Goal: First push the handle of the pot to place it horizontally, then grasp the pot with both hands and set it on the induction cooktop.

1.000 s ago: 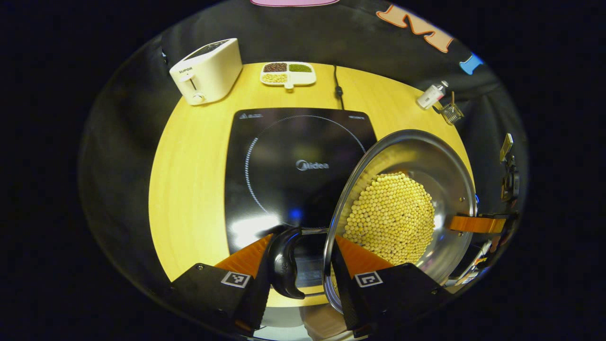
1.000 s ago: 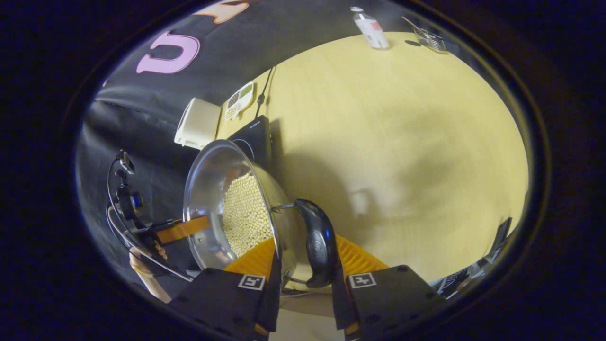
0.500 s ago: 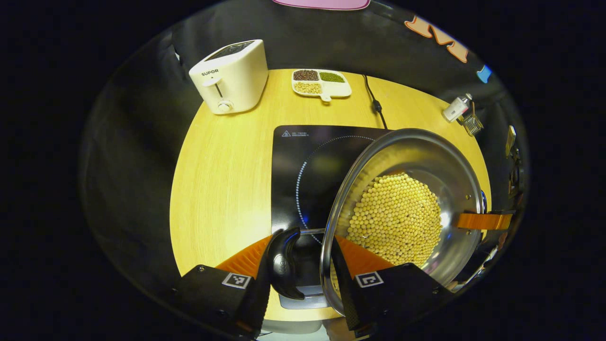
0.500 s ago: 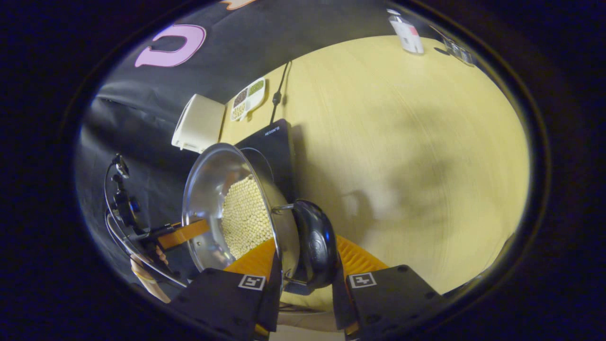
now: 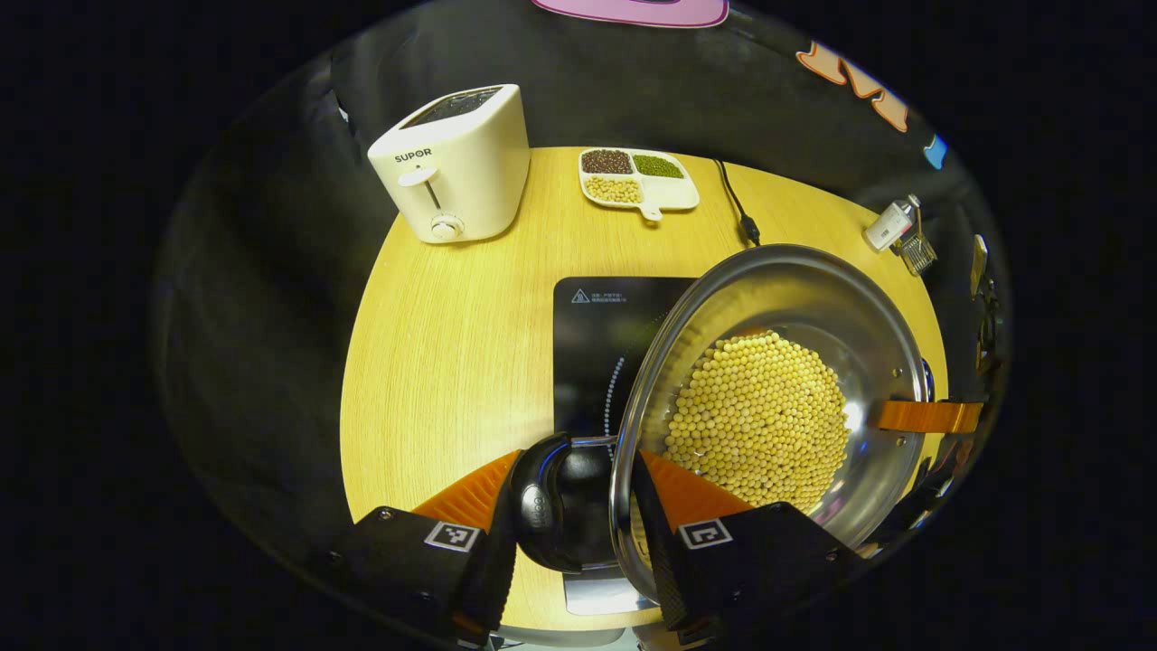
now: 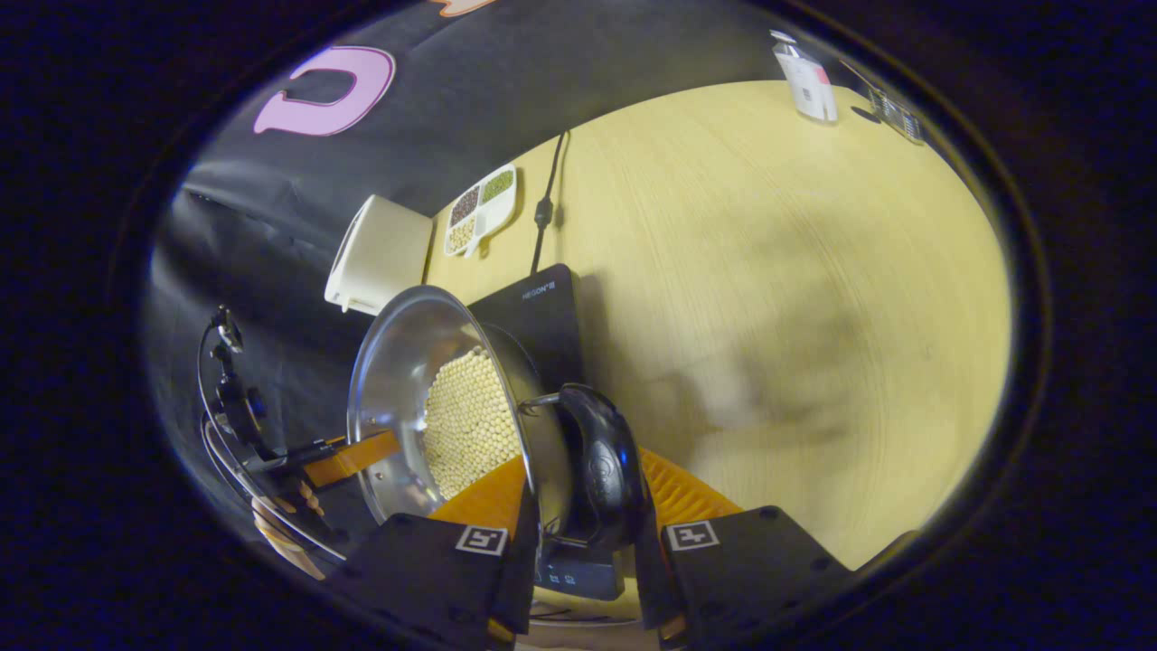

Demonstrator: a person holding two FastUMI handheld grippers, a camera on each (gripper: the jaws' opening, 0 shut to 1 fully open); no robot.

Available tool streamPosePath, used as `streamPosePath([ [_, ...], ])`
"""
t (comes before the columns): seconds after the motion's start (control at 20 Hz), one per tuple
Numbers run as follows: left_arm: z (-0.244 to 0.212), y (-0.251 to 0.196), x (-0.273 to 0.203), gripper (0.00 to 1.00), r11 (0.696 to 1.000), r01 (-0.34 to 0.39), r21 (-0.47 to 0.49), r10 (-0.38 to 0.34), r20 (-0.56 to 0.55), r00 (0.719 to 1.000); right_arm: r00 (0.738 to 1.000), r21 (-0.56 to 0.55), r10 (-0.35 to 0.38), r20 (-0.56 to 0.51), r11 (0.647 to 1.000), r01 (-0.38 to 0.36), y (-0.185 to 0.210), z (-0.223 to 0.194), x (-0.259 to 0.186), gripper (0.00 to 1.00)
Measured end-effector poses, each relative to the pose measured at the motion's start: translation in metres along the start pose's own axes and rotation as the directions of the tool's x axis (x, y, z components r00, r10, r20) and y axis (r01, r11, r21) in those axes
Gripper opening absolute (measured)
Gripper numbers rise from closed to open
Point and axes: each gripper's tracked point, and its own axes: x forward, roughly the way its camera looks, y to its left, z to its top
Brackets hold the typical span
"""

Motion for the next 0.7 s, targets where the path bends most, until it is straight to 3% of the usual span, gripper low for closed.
streamPosePath([
  [0.45,0.007,0.014,0.007,0.67,1.0,-0.018,0.007,0.018,0.021,1.0,1.0,0.006,0.013,0.028,1.0,-0.014,0.009,0.001,0.014,0.42],
  [0.5,0.007,0.014,0.007,0.67,1.0,-0.015,0.006,0.015,0.026,1.0,0.999,0.004,0.015,0.029,1.0,-0.015,0.009,0.002,0.014,0.49],
  [0.7,0.006,0.014,0.007,0.68,1.0,-0.007,-0.003,0.007,0.033,0.999,0.999,0.004,0.021,0.025,1.0,-0.021,0.008,0.003,0.015,0.49],
])
